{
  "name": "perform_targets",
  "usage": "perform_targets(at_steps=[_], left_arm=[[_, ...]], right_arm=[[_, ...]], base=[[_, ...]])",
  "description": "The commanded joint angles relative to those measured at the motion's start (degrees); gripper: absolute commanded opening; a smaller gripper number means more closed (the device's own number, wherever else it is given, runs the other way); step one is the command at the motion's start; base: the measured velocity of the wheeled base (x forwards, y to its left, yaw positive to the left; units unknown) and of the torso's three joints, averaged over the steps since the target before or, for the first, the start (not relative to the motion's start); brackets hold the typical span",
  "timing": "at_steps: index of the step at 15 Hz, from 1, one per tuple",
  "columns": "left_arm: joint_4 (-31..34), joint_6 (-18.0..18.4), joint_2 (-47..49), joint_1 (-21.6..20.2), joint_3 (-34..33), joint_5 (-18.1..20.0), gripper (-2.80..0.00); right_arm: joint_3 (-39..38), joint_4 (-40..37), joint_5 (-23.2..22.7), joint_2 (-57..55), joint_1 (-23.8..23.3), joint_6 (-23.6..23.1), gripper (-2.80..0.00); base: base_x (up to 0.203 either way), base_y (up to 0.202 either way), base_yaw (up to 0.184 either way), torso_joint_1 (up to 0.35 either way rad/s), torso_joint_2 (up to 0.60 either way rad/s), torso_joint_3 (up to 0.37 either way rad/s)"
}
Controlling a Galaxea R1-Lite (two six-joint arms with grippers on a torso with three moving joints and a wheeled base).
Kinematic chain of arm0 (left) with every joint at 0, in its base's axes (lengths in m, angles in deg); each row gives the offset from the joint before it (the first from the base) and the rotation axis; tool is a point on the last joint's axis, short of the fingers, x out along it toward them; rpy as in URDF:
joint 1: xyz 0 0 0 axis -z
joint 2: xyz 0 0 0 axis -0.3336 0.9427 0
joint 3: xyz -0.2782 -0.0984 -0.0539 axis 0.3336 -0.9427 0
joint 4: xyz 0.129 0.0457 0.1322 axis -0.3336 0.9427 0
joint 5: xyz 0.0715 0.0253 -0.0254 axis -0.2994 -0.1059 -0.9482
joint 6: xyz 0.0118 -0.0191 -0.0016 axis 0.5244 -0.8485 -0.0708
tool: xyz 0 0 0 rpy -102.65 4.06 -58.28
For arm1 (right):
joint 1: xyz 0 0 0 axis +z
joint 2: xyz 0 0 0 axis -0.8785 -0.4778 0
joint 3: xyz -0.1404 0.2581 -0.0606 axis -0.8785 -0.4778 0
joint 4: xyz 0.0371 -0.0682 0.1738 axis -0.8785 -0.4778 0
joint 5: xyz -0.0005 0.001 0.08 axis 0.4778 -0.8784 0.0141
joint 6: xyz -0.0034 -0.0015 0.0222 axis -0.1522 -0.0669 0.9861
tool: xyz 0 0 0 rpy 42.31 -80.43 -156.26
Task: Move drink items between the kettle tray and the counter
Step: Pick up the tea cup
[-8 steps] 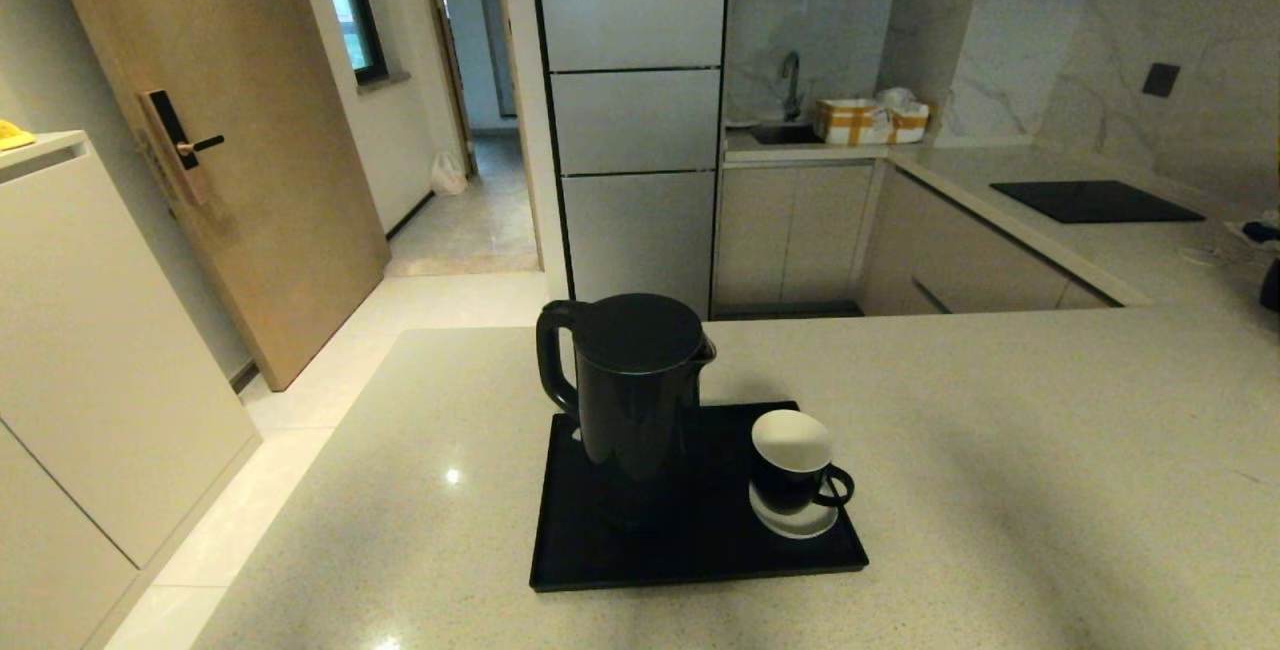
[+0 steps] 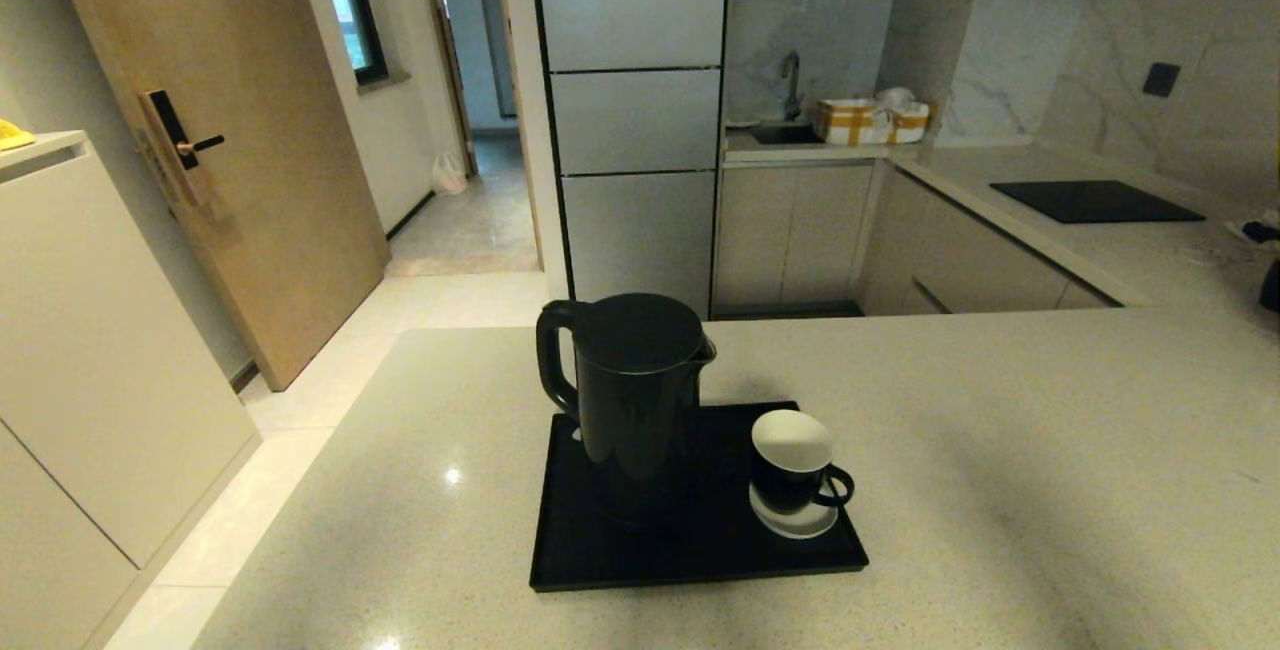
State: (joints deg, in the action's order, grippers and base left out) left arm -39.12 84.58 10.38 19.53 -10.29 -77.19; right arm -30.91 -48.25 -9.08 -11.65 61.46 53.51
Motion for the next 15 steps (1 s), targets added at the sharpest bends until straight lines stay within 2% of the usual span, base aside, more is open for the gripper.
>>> perform_targets(at_steps=[1, 15], left_arm=[[0.0, 0.0, 0.0, 0.0, 0.0, 0.0, 0.0], [0.0, 0.0, 0.0, 0.0, 0.0, 0.0, 0.0]], right_arm=[[-0.1, 0.0, 0.0, 0.0, 0.0, 0.0, 0.0], [-0.1, 0.0, 0.0, 0.0, 0.0, 0.4, 0.0]], base=[[0.0, 0.0, 0.0, 0.0, 0.0, 0.0], [0.0, 0.0, 0.0, 0.0, 0.0, 0.0]])
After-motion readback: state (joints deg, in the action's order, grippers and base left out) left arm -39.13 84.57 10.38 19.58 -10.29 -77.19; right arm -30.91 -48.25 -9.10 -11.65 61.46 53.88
